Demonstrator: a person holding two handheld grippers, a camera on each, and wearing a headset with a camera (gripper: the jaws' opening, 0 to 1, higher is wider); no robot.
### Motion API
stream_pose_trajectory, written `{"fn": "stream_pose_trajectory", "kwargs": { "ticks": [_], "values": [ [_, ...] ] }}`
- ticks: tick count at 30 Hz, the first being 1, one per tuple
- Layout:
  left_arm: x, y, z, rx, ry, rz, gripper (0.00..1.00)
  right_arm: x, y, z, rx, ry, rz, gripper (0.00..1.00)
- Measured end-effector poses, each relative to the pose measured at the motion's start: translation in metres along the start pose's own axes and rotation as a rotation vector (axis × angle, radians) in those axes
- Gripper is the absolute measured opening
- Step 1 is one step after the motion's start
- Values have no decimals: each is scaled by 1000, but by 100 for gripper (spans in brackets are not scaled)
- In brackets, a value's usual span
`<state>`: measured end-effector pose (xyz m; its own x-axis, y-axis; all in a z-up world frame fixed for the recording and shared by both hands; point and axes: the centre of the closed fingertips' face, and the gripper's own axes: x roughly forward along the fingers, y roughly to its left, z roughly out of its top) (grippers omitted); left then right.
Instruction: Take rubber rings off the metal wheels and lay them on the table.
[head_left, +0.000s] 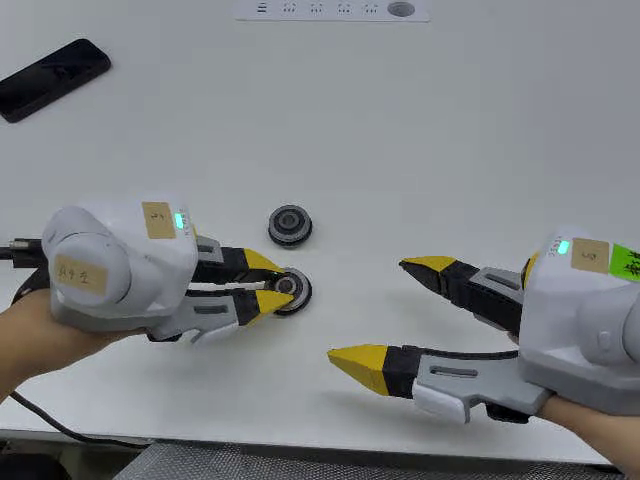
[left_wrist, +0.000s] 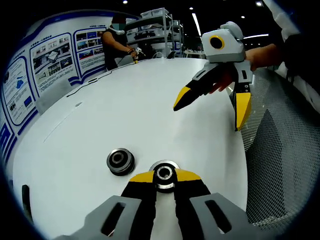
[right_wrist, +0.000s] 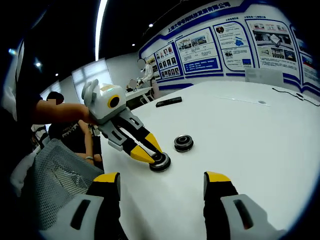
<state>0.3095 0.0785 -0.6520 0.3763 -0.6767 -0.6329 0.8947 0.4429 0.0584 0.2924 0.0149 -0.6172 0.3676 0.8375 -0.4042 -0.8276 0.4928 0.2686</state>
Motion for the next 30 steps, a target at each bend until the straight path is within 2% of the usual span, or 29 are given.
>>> {"fn": "stream_pose_trajectory", "kwargs": {
  "ticks": [2,8,10,13,16,18,22,26,30],
  "values": [
    [0,0,0,2,3,0,13,1,-2,3,27,-19,-2,68],
    [1,0,0,-3,6,-3,13,7,-5,8,180,-64,7,62],
    [1,0,0,-2,9,-6,13,9,-5,9,200,-76,11,62],
    [1,0,0,2,13,-8,13,16,-4,13,303,-102,30,61],
    [1,0,-1,0,11,-8,13,23,-3,20,366,-140,48,61],
    [1,1,-2,-1,9,-7,13,29,-1,20,408,-133,60,61],
    [2,0,-2,2,10,-9,13,39,-1,18,440,-120,63,60],
    [2,0,-2,7,12,-9,13,47,-1,23,543,-141,70,56],
    [2,0,-2,12,12,-12,13,53,-1,22,560,-131,68,56]
  ]
}}
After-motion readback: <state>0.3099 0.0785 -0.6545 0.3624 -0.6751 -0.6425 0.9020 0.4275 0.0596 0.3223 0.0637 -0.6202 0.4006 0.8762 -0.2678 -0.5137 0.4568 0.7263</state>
